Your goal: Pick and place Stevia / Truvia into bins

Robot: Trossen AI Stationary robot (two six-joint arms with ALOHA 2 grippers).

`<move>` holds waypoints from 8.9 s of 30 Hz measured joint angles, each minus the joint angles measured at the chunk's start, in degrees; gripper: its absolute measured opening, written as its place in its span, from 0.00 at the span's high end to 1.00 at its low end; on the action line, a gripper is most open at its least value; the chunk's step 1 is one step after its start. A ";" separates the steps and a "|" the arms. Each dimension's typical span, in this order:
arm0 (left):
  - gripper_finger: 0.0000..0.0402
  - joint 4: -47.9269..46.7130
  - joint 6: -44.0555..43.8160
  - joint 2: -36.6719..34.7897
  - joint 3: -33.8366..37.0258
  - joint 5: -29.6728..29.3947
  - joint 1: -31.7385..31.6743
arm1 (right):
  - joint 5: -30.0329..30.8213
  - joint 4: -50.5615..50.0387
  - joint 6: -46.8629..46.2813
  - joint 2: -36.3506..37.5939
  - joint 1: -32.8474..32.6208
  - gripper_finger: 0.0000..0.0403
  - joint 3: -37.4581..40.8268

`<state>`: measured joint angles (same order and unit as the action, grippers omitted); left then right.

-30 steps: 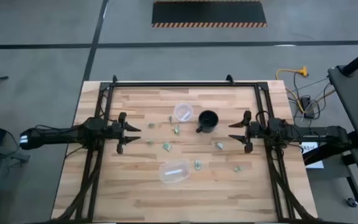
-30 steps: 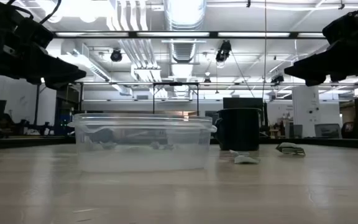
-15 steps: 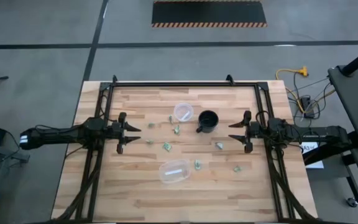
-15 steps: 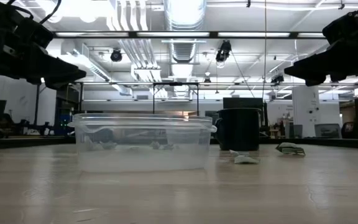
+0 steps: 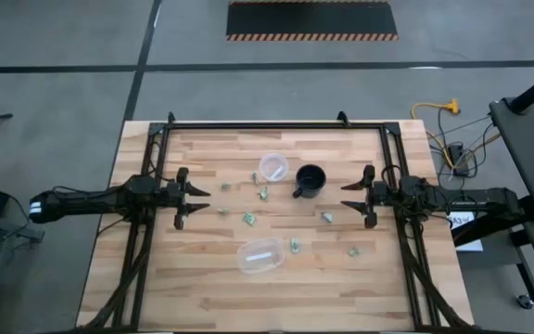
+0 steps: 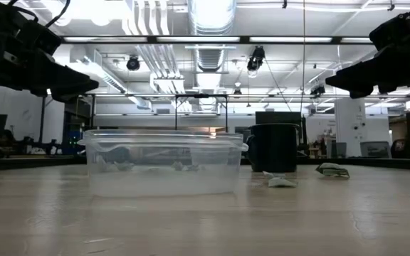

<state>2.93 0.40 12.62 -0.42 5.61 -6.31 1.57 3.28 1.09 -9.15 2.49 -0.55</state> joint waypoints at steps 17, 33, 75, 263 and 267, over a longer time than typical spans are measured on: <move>0.67 0.01 0.00 0.00 0.00 0.01 0.00 | 0.01 0.01 -0.01 0.00 0.01 0.51 -0.01; 0.67 -0.01 0.00 0.00 0.01 0.00 0.00 | 0.01 -0.01 -0.01 0.00 0.01 0.51 0.01; 0.67 0.01 0.00 0.00 -0.01 0.01 0.00 | -0.01 -0.01 -0.01 0.00 0.00 0.51 -0.01; 0.67 0.01 0.00 -0.02 -0.01 0.00 0.02 | -9.60 -31.55 -7.53 -39.53 -0.86 0.51 -30.96; 0.67 0.00 0.00 -0.02 0.01 0.00 0.01 | -9.13 -31.53 -7.13 -43.16 -0.86 0.51 -30.96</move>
<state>2.93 0.40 12.61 -0.41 5.61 -6.29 -7.56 -28.25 -6.04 -52.31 1.63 -31.51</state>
